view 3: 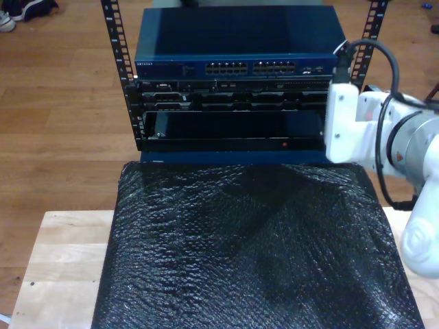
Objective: Grab the cable and plug it in
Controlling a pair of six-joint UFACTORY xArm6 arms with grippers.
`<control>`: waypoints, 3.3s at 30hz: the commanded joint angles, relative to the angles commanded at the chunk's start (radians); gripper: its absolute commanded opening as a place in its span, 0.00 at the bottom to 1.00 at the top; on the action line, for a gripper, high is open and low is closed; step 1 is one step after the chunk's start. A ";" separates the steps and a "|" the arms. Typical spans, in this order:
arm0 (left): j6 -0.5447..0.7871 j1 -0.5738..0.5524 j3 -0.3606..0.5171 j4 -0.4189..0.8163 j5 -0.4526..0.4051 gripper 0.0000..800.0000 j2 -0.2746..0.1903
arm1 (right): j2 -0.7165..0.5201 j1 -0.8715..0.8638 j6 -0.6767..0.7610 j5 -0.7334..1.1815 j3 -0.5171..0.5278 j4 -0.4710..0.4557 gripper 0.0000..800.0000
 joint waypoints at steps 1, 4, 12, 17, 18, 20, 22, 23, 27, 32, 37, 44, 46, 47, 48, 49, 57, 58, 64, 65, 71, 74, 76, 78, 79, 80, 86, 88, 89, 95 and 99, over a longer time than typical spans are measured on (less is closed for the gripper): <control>0.000 0.000 0.000 0.000 0.000 1.00 0.000 | 0.006 0.002 0.002 0.000 0.000 0.000 0.00; 0.000 -0.002 0.000 0.000 0.000 1.00 0.000 | 0.020 0.000 0.002 -0.002 0.002 -0.002 0.00; 0.000 0.000 0.000 0.000 0.000 1.00 0.000 | 0.123 0.006 0.002 -0.112 -0.046 -0.002 0.00; 0.000 0.000 0.000 0.000 0.000 1.00 0.000 | 0.186 0.017 0.002 -0.173 -0.069 -0.008 0.00; 0.000 0.000 0.000 0.000 0.000 1.00 0.000 | 0.196 0.017 0.003 -0.181 -0.077 -0.009 0.00; 0.000 0.000 0.000 0.000 0.000 1.00 0.000 | 0.213 0.017 0.002 -0.192 -0.086 -0.011 0.00; 0.000 0.000 0.000 0.000 0.000 1.00 0.000 | 0.229 0.017 0.000 -0.232 -0.081 -0.012 0.00; 0.000 0.000 0.000 0.000 0.000 1.00 0.000 | 0.241 0.017 0.000 -0.270 -0.078 -0.015 0.00; 0.000 0.000 0.000 0.000 0.000 1.00 0.000 | 0.269 0.015 0.002 -0.350 -0.063 -0.025 0.00; 0.000 0.000 0.000 0.000 0.000 1.00 0.000 | 0.272 0.017 0.002 -0.353 -0.037 -0.025 0.00; 0.000 0.000 0.000 0.000 0.000 1.00 0.000 | 0.345 0.017 0.005 -0.486 -0.051 -0.023 0.00; 0.000 0.000 0.000 0.000 0.000 1.00 0.000 | 0.391 0.026 0.006 -0.618 -0.064 -0.025 0.00; 0.000 0.000 0.000 0.000 0.000 1.00 0.000 | 0.413 0.025 0.005 -0.620 -0.094 -0.023 0.00; 0.000 0.000 0.000 0.000 0.000 1.00 0.000 | 0.423 0.025 0.005 -0.621 -0.098 -0.021 0.00; 0.000 0.000 0.000 0.000 0.000 1.00 0.000 | 0.431 0.023 0.005 -0.629 -0.100 -0.021 0.00; 0.000 0.000 0.000 0.000 0.000 1.00 0.000 | 0.437 0.025 0.003 -0.646 -0.100 -0.021 0.00; 0.000 0.000 0.000 0.000 0.000 1.00 0.000 | 0.545 0.048 0.002 -0.862 -0.092 -0.021 0.00; 0.000 0.000 0.000 0.000 0.000 1.00 0.000 | 0.571 0.049 0.000 -0.904 -0.097 -0.021 0.00; 0.000 0.000 0.000 0.000 0.000 1.00 0.000 | 0.654 0.077 -0.008 -0.980 -0.152 0.000 0.00; 0.000 0.000 0.000 0.000 0.000 1.00 0.000 | 0.663 0.078 -0.008 -0.991 -0.163 0.011 0.00; 0.000 -0.002 0.000 0.000 0.000 1.00 0.000 | 0.749 0.086 -0.008 -1.062 -0.250 0.021 0.00; 0.000 0.000 0.000 0.000 0.000 1.00 0.000 | 0.801 0.086 -0.006 -1.077 -0.310 0.029 0.00; 0.000 0.000 0.000 0.000 0.000 1.00 0.000 | 0.839 0.086 -0.008 -1.097 -0.348 0.041 0.00; 0.000 -0.002 0.000 0.000 0.000 1.00 0.000 | 0.873 0.086 -0.008 -1.117 -0.381 0.057 0.00; 0.000 0.000 0.000 0.000 0.000 1.00 0.000 | 0.882 0.086 -0.008 -1.122 -0.390 0.066 0.00; 0.000 0.000 0.000 0.000 0.000 1.00 0.000 | 0.887 0.086 -0.008 -1.122 -0.393 0.074 0.00; 0.000 0.000 0.000 0.000 0.000 1.00 0.000 | 0.901 0.087 -0.008 -1.157 -0.394 0.091 0.00; 0.000 0.000 0.000 0.000 0.000 1.00 0.000 | 0.914 0.087 -0.008 -1.172 -0.394 0.097 0.00; 0.000 0.000 0.000 0.000 0.000 1.00 0.000 | 0.922 0.087 -0.008 -1.178 -0.394 0.104 0.00; 0.000 0.000 0.000 0.000 0.000 1.00 0.000 | 0.948 0.100 -0.006 -1.186 -0.396 0.186 0.00; 0.000 0.000 0.000 0.000 0.000 1.00 0.000 | 0.980 0.110 -0.006 -1.218 -0.404 0.201 0.00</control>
